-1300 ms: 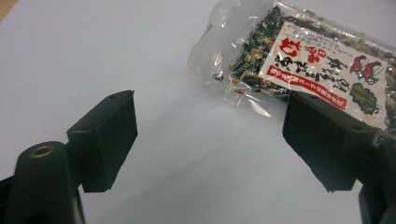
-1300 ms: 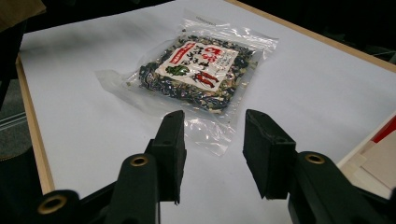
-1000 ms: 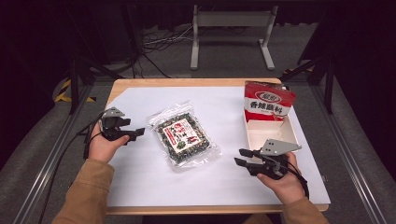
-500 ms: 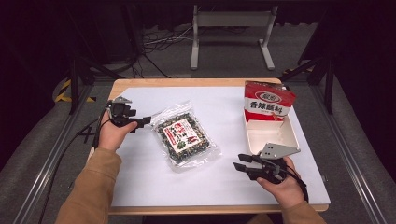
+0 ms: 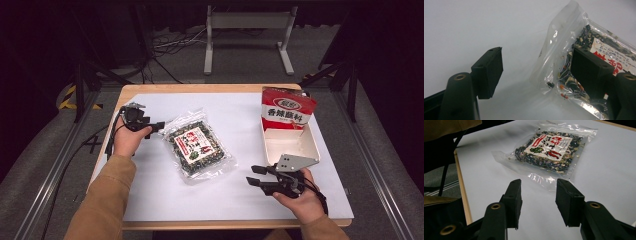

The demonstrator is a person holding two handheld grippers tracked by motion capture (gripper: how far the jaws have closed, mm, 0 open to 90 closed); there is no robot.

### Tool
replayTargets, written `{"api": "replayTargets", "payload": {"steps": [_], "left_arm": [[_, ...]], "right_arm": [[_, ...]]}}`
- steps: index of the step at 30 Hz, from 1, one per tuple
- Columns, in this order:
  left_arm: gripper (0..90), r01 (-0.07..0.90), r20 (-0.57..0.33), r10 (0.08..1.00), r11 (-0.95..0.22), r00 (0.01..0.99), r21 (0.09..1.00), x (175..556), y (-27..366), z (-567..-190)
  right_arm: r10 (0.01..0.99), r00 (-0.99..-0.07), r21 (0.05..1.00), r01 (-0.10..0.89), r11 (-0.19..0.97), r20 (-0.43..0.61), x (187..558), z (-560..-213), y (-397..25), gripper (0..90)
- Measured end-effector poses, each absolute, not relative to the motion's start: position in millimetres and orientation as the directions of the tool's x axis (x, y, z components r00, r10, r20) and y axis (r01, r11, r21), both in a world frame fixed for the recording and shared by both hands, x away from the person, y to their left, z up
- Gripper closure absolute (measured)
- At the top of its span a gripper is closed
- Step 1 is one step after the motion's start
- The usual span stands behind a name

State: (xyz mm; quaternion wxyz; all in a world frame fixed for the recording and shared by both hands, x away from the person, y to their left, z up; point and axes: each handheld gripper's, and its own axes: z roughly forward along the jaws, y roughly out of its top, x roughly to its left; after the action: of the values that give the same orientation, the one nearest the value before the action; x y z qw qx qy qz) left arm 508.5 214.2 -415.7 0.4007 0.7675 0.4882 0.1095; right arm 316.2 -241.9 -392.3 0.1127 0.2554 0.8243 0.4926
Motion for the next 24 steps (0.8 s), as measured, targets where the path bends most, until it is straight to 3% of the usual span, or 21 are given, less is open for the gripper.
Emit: {"api": "replayTargets", "payload": {"steps": [8,24], "left_arm": [[29.1,0.642,-0.248,0.803,-0.205,0.542,0.739,516,204,-429],[27.5,0.681,-0.262,0.779,-0.269,0.570,0.682,522,200,-448]], "right_arm": [[0.527,-0.847,0.872,0.305,0.382,0.065,317,-394,-244,55.1],[0.518,-0.853,0.866,0.301,0.399,0.058,314,-398,-238,51.0]]}}
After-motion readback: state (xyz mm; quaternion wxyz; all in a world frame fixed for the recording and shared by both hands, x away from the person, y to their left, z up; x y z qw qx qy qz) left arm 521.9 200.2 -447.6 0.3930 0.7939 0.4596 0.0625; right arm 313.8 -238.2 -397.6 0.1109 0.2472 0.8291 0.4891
